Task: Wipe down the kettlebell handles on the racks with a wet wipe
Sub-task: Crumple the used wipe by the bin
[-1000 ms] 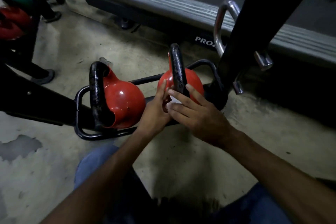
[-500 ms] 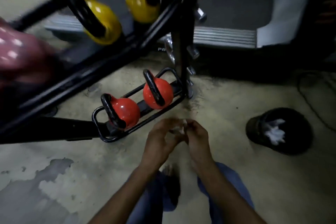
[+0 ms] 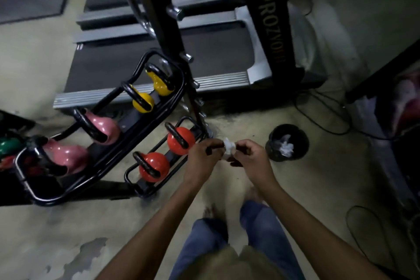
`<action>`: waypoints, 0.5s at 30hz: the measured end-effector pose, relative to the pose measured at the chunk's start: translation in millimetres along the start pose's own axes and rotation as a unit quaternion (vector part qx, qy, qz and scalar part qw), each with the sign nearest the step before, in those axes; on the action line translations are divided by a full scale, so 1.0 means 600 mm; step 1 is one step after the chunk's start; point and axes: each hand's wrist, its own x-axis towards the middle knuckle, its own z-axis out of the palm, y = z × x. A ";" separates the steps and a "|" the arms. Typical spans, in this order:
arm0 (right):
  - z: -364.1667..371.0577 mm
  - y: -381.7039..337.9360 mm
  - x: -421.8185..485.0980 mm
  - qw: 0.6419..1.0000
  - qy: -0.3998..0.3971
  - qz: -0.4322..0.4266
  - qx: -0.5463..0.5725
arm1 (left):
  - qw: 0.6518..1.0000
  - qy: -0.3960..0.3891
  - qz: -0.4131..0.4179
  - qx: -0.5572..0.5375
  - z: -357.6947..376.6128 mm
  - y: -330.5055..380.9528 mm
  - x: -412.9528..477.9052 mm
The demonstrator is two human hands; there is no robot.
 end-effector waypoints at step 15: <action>-0.311 -0.028 0.069 0.980 0.087 -0.099 -0.150 | 0.989 -0.045 -0.060 -0.126 0.282 0.148 0.117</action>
